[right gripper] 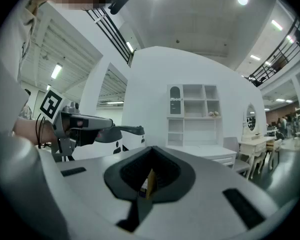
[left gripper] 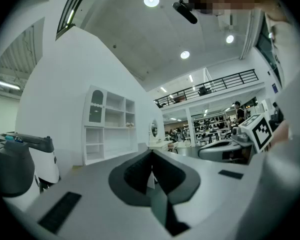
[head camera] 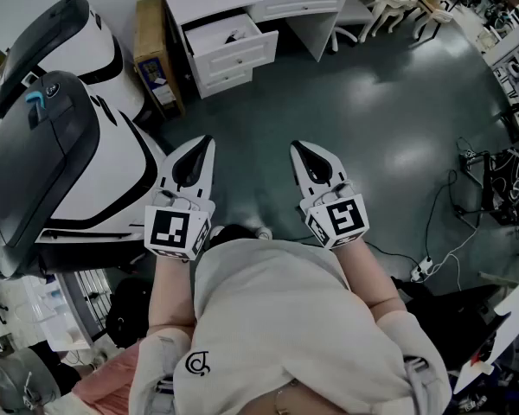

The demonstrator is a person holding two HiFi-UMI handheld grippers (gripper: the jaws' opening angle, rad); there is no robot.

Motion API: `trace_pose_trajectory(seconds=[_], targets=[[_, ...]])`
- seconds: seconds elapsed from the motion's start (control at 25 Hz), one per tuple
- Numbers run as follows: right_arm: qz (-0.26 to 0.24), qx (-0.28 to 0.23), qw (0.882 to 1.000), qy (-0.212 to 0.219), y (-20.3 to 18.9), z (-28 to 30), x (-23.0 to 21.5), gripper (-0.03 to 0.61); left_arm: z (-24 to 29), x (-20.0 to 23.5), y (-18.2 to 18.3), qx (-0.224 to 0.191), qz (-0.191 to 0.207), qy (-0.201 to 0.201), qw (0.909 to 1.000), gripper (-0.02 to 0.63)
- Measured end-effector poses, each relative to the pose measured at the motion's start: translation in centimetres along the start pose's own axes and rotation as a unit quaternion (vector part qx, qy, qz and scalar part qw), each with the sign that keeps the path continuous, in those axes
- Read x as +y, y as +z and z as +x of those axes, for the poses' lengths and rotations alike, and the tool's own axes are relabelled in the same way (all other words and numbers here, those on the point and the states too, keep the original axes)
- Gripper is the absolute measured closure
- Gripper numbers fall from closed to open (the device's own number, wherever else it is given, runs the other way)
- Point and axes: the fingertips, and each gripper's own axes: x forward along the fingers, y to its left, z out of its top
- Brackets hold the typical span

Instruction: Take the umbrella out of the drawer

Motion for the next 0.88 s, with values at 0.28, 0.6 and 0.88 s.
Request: trace_pose_trajectory(seconds=[0.28,0.6,0.88], targets=[[0.013,-0.002,1.000,-0.004,-0.3,0.8,-0.3,0.575,0.7,0.3,-0.4,0.004,0.002,-0.006,1.0000,0.601],[0.018,-0.014,1.000,0.011,-0.2,1.3,-0.8,0.574,2.3,0.5,-1.1,0.013,-0.004,-0.011,0.9998,0.601],[0.041,0.006,0.999,0.010,-2.0,4.2,-2.5,0.572,5.0,2.5,-3.5,0.038,-0.021,-0.005,0.9991,0.601]])
